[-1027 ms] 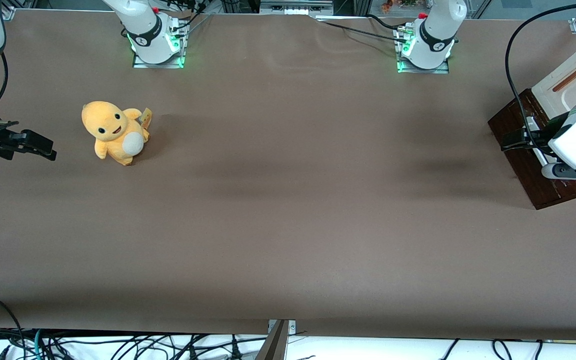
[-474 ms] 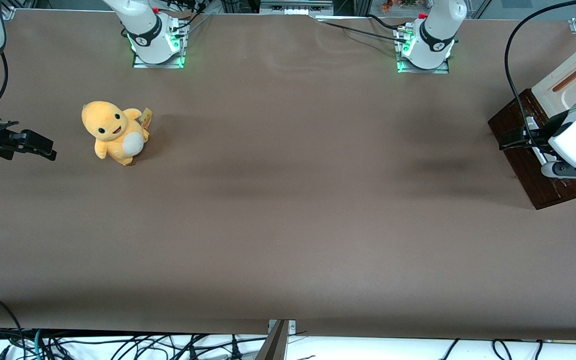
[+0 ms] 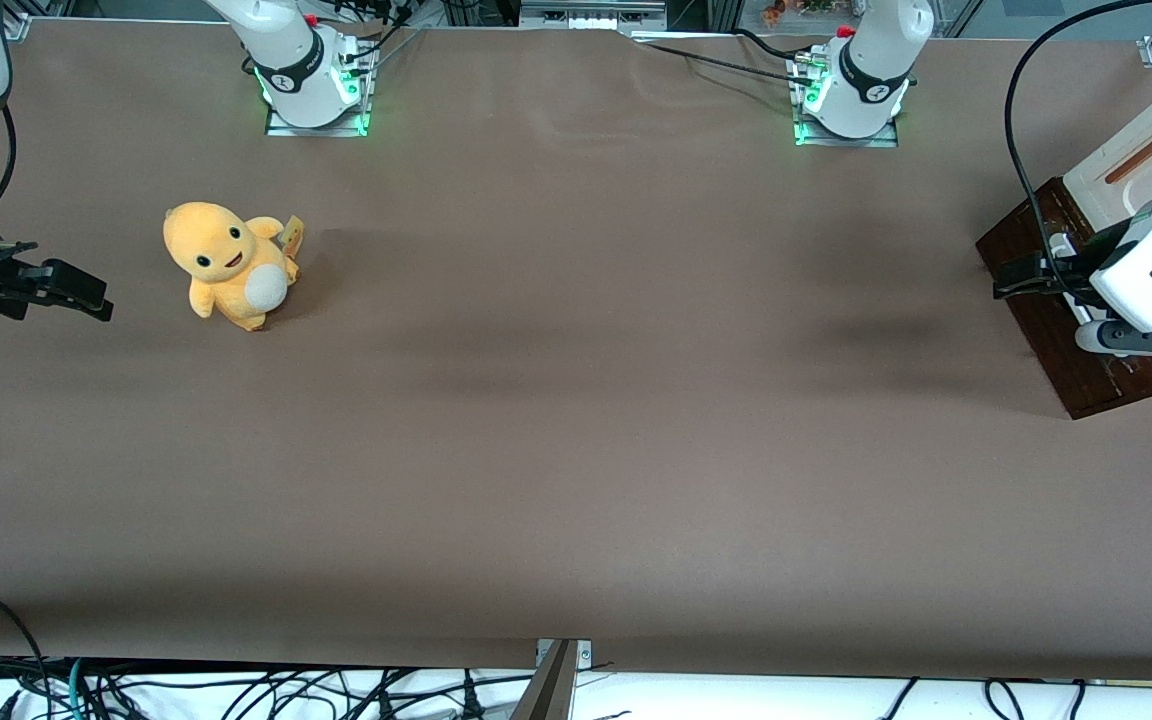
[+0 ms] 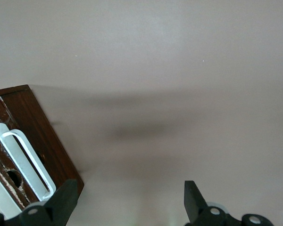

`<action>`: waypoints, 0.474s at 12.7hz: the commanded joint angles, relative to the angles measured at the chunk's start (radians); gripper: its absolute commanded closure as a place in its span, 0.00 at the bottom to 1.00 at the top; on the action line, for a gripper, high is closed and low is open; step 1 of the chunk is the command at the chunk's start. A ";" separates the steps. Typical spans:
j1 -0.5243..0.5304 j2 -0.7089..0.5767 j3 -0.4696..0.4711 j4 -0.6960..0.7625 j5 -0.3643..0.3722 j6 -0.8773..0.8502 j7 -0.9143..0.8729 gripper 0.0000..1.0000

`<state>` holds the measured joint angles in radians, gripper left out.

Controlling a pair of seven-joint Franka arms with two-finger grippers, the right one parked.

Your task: Open lower drawer with left arm only

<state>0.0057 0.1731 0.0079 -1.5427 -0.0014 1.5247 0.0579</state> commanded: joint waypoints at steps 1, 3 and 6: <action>-0.004 -0.009 -0.002 0.006 -0.005 -0.018 0.004 0.00; -0.006 -0.007 -0.005 0.001 -0.003 -0.018 -0.006 0.00; -0.006 -0.006 -0.055 -0.010 0.101 -0.024 -0.090 0.00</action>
<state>0.0016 0.1746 -0.0074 -1.5454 0.0287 1.5132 0.0202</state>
